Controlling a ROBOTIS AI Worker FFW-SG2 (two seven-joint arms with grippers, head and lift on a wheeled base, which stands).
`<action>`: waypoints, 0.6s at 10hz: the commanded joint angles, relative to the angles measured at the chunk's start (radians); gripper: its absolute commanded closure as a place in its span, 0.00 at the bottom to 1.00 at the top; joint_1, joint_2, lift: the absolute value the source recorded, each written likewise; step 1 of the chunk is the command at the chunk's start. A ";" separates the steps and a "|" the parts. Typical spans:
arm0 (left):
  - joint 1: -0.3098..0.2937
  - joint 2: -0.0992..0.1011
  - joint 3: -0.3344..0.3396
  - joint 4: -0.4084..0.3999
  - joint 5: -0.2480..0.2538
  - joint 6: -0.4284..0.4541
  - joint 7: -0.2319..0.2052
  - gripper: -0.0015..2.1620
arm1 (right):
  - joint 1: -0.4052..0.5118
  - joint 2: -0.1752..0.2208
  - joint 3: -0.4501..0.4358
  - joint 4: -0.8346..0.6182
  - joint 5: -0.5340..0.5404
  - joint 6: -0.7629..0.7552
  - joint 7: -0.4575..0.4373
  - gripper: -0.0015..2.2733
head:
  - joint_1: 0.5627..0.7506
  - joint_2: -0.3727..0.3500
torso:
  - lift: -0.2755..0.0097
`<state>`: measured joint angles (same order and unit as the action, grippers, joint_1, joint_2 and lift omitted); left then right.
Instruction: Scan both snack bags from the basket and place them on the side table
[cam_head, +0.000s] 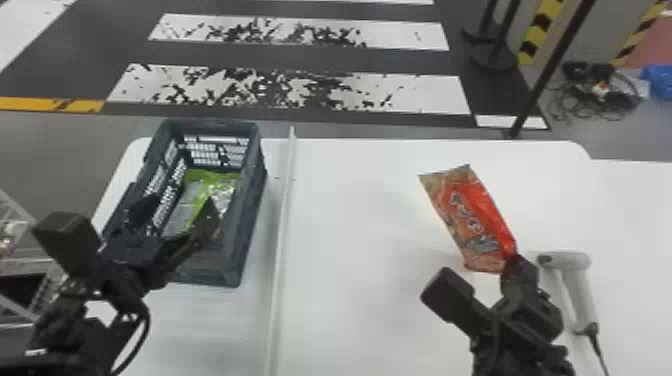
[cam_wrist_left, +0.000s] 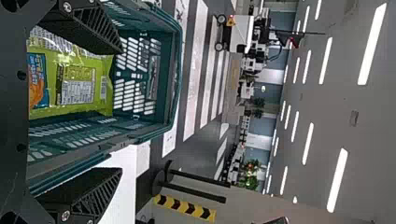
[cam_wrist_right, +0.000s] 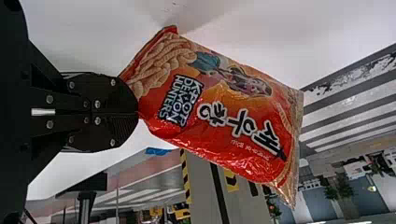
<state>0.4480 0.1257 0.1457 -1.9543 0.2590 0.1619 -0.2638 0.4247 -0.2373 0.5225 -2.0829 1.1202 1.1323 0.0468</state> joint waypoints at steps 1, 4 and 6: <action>-0.003 0.000 0.000 0.005 0.000 0.000 0.000 0.05 | 0.003 -0.028 0.088 0.029 0.099 0.036 0.019 0.99 | 0.70 0.50 | 0.70; -0.006 -0.001 -0.002 0.012 0.002 0.000 0.000 0.05 | 0.000 -0.053 0.185 0.037 0.112 0.039 0.171 0.88 | 0.70 0.58 | 0.70; -0.006 0.000 -0.002 0.015 0.003 0.000 -0.002 0.05 | 0.000 -0.053 0.165 -0.017 -0.005 0.045 0.232 0.00 | 0.70 0.63 | 0.70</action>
<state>0.4418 0.1255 0.1442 -1.9404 0.2616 0.1619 -0.2653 0.4248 -0.2900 0.6945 -2.0831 1.1470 1.1736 0.2730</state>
